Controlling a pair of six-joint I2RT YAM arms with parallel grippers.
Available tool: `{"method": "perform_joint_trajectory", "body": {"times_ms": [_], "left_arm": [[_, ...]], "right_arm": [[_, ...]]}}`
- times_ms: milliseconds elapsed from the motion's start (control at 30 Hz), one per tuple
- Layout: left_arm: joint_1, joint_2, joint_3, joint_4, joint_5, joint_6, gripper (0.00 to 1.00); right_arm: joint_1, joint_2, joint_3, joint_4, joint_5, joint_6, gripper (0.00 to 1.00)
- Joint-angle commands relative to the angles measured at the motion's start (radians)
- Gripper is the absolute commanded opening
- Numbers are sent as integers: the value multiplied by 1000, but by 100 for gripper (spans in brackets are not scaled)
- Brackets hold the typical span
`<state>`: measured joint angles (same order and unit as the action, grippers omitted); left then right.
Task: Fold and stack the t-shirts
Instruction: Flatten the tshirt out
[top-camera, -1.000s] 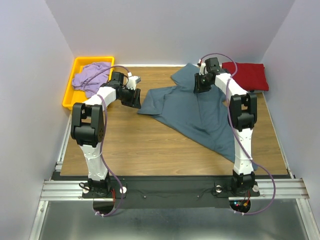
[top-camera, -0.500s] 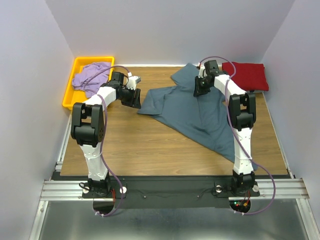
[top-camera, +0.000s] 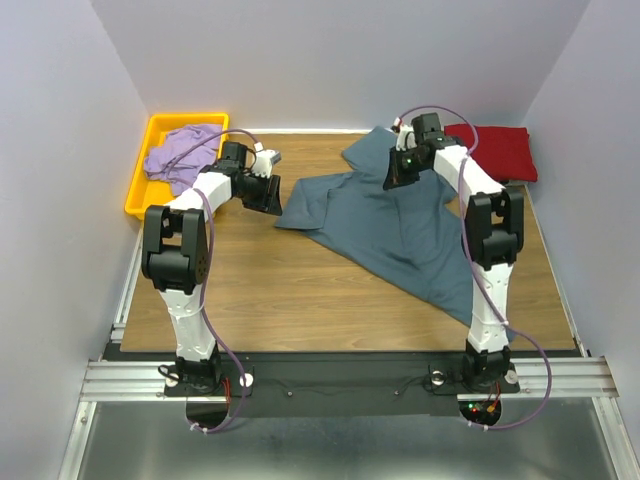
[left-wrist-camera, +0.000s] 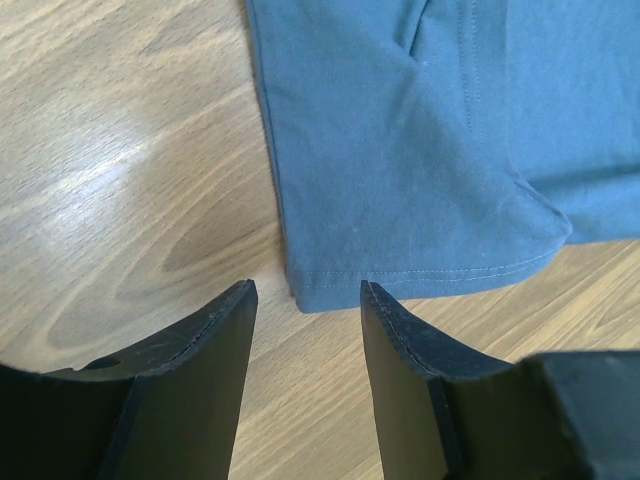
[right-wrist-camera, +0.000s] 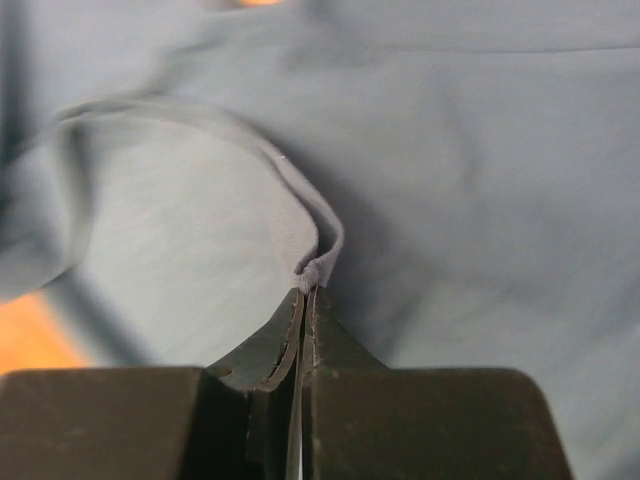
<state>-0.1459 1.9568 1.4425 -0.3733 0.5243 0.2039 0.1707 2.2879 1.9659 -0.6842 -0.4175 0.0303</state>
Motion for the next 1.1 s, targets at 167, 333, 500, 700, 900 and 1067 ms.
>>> {"method": "perform_joint_trajectory", "body": {"times_ms": [167,333,500,700,900,1067], "left_arm": [[34,-165,-7,28,117,22,56],[66,-176,-4,7,126,12,55],[72,-187,-8,11,121,5,55],[74,-199,-22,2,112,0,55],[72,-197,-56,-21,68,34,56],[60,-216,-129,-6,0,61,56]], "right_arm": [[119,-344,-189,-35,-274,-79,1],[269,-552,-375,-72,-417,-211,0],[556,-668,-501,-84,-382,-296,1],[774,-611,-539,-83,-366,-348,1],[842,-516,-524,-51,-321,-314,45],[808,-551,-486,-46,-222,-313,62]]}}
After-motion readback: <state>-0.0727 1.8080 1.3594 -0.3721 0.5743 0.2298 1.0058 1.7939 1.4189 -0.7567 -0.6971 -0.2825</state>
